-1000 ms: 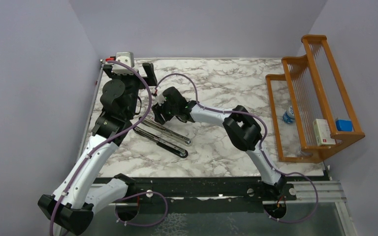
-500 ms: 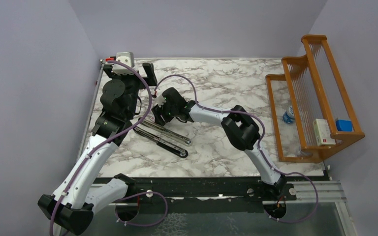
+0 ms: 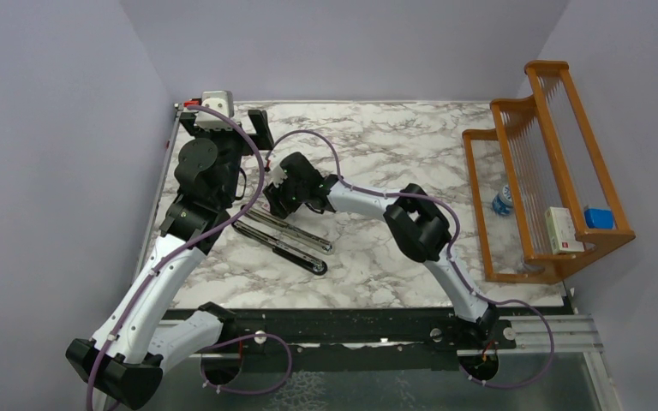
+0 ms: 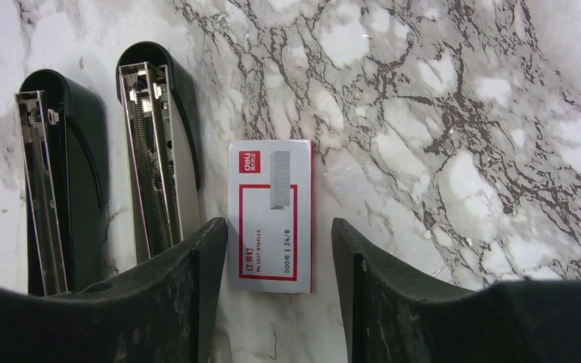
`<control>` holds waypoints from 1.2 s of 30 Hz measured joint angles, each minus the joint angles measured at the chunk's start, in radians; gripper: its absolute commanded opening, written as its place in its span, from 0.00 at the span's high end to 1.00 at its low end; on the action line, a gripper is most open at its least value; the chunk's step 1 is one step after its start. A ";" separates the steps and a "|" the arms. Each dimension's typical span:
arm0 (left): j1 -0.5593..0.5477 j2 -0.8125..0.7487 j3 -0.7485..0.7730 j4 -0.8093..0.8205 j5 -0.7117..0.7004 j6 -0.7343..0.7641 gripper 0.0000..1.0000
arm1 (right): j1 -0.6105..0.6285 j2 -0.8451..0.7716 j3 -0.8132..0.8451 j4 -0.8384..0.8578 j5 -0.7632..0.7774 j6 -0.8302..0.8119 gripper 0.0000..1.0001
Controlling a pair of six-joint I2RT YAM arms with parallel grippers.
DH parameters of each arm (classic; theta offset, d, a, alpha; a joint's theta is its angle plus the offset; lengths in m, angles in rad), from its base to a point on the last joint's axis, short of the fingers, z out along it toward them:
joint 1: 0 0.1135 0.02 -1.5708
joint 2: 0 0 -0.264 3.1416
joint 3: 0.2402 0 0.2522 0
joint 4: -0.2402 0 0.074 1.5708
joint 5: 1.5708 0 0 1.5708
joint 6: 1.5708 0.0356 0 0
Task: Load the staples into the stapler
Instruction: Move the staple box to the center of the board.
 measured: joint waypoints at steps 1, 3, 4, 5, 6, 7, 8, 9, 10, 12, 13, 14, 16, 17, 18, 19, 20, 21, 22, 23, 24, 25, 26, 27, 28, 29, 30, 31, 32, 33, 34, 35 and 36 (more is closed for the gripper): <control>0.000 0.000 0.000 0.000 0.000 0.000 0.01 | 0.000 0.000 0.002 -0.003 0.003 -0.009 0.43; 0.000 0.000 0.000 0.000 0.000 0.000 0.01 | 0.000 0.001 0.002 -0.006 0.008 -0.028 0.44; 0.000 0.000 0.000 0.000 0.000 0.000 0.01 | 0.000 0.001 0.003 -0.007 0.011 -0.037 0.45; 0.000 0.000 0.000 0.000 0.000 0.000 0.01 | 0.000 0.001 0.003 -0.007 0.014 -0.045 0.46; 0.000 0.000 0.000 0.000 0.000 -0.001 0.01 | 0.000 0.001 0.002 -0.007 0.020 -0.050 0.48; 0.000 0.000 0.000 0.000 0.000 -0.001 0.01 | 0.000 0.001 0.002 -0.007 0.027 -0.055 0.49; 0.000 0.000 0.000 0.001 0.000 -0.001 0.01 | 0.000 0.001 0.002 -0.007 0.033 -0.058 0.50; 0.000 0.000 0.000 0.001 0.000 -0.001 0.01 | 0.000 0.001 0.001 -0.006 0.039 -0.060 0.51; 0.000 0.000 0.000 0.001 0.000 -0.001 0.01 | 0.000 0.001 0.000 -0.006 0.046 -0.061 0.51; 0.000 0.000 0.000 0.000 0.000 -0.001 0.01 | 0.000 0.001 -0.001 -0.004 0.060 -0.061 0.52; 0.000 0.000 0.000 0.001 0.000 -0.001 0.01 | 0.000 0.001 -0.001 -0.003 0.064 -0.060 0.52; 0.000 0.000 0.000 0.001 0.000 -0.001 0.01 | 0.000 0.001 -0.002 -0.002 0.068 -0.059 0.52; 0.000 0.000 0.000 0.001 0.000 -0.001 0.01 | 0.000 0.000 -0.005 0.002 0.077 -0.056 0.52; 0.000 0.000 0.000 0.001 0.000 -0.001 0.01 | 0.000 0.000 -0.008 0.006 0.082 -0.055 0.52; 0.000 0.000 0.000 0.000 0.000 -0.001 0.01 | 0.000 -0.001 -0.011 0.010 0.088 -0.055 0.52; 0.000 0.000 0.000 0.000 0.000 -0.001 0.01 | 0.000 -0.002 -0.014 0.014 0.093 -0.055 0.51; 0.000 0.000 0.000 0.000 0.000 -0.001 0.01 | 0.000 -0.004 -0.019 0.019 0.101 -0.055 0.49; 0.000 0.000 0.000 0.000 0.000 -0.001 0.01 | 0.000 -0.006 -0.024 0.024 0.110 -0.055 0.46; 0.000 0.000 0.000 0.001 0.000 -0.001 0.01 | -0.002 -0.010 -0.032 0.029 0.116 -0.056 0.43; 0.000 0.000 0.000 0.000 0.000 -0.001 0.01 | -0.002 -0.016 -0.042 0.035 0.120 -0.060 0.42; 0.000 0.000 0.000 0.001 0.000 -0.001 0.01 | -0.004 -0.022 -0.055 0.042 0.121 -0.066 0.41; 0.000 0.000 0.000 0.001 0.000 -0.001 0.01 | -0.006 -0.029 -0.067 0.048 0.121 -0.074 0.41; 0.000 0.000 0.000 0.001 0.000 -0.001 0.01 | -0.008 -0.034 -0.076 0.051 0.120 -0.081 0.41; 0.000 0.000 0.000 0.001 0.000 -0.001 0.01 | -0.011 -0.036 -0.080 0.052 0.118 -0.089 0.41; 0.000 0.000 0.000 0.001 0.000 -0.001 0.01 | -0.012 -0.036 -0.080 0.051 0.116 -0.095 0.41; 0.000 0.000 0.000 0.001 0.000 -0.001 0.01 | -0.013 -0.036 -0.080 0.051 0.112 -0.105 0.40; 0.000 0.000 0.000 0.001 0.000 -0.001 0.01 | -0.013 -0.036 -0.080 0.050 0.108 -0.114 0.41; 0.000 0.000 0.000 0.001 0.000 -0.001 0.01 | -0.013 -0.036 -0.080 0.050 0.107 -0.119 0.41; 0.000 0.000 0.000 0.001 0.001 -0.001 0.01 | -0.013 -0.036 -0.080 0.050 0.107 -0.127 0.41; 0.000 0.000 0.000 0.001 0.001 0.000 0.01 | -0.013 -0.036 -0.080 0.050 0.107 -0.129 0.41; 0.000 0.000 0.000 0.001 0.000 -0.001 0.01 | -0.013 -0.036 -0.080 0.050 0.107 -0.132 0.41; 0.000 0.000 0.000 0.001 0.001 0.000 0.01 | -0.013 -0.036 -0.080 0.050 0.107 -0.135 0.41; 0.000 0.000 0.000 0.001 0.001 -0.001 0.01 | -0.013 -0.036 -0.080 0.050 0.107 -0.139 0.41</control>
